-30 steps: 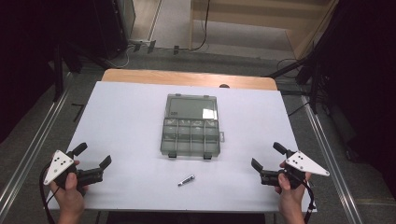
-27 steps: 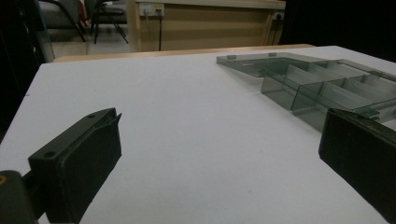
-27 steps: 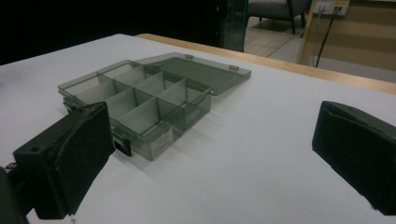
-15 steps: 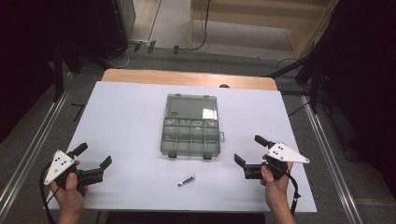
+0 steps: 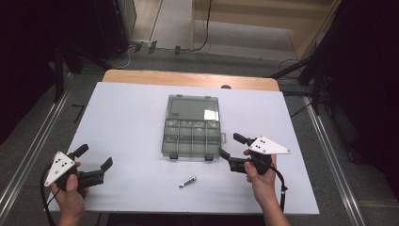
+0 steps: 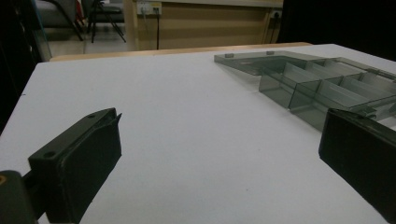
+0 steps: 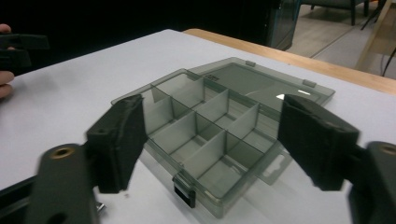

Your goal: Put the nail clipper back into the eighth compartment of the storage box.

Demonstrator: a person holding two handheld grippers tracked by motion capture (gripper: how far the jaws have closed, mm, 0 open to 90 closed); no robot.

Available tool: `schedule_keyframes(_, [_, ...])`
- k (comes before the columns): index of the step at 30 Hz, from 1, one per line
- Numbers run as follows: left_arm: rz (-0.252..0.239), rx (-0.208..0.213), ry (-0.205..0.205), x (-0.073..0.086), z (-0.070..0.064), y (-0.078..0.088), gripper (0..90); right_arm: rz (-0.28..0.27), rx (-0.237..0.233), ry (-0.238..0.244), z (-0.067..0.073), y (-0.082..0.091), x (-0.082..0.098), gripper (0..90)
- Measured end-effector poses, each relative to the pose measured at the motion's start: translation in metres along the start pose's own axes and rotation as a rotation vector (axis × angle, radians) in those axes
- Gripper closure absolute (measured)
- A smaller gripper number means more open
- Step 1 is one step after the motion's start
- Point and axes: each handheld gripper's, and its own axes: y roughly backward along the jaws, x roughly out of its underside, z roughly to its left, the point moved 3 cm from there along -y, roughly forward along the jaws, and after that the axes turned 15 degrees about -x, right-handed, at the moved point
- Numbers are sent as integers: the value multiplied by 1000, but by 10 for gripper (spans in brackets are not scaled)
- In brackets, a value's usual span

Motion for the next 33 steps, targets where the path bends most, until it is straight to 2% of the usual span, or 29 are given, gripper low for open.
schedule_keyframes(2, [0,0,-1,0,0,0,0,13,5,-2,1,-5,-1,331])
schedule_keyframes(3, [0,1,0,0,0,0,0,30,36,5,3,-9,-2,382])
schedule_keyframes(4, [1,0,-2,0,-1,0,0,36,42,9,4,-12,-3,426])
schedule_keyframes(6, [1,0,-2,0,-1,0,0,29,6,-10,5,-17,-3,582])
schedule_keyframes(8, [1,1,-2,0,0,0,0,59,15,-2,7,-22,-4,675])
schedule_keyframes(10, [2,1,-1,0,0,0,0,90,-12,18,11,-30,-4,742])
schedule_keyframes(12, [2,0,-2,0,-1,0,0,98,-36,31,14,-34,-5,795])
schedule_keyframes(13, [3,0,-4,0,-1,0,0,97,-65,45,17,-38,-7,841])
schedule_keyframes(14, [3,0,-4,0,-1,0,0,97,-65,45,17,-38,-7,841])
schedule_keyframes(15, [2,0,-4,0,-1,0,0,110,-84,59,21,-42,-9,885])
schedule_keyframes(23, [3,0,-4,0,-1,0,0,174,-142,108,32,-59,-14,900])
schedule_keyframes(27, [4,1,-6,0,-1,0,0,195,-143,120,35,-67,-13,900])
schedule_keyframes(31, [5,3,-7,0,-1,0,0,231,-197,136,43,-74,-8,900])
schedule_keyframes(33, [6,4,-9,0,-1,-1,0,254,-250,132,46,-77,-6,900])
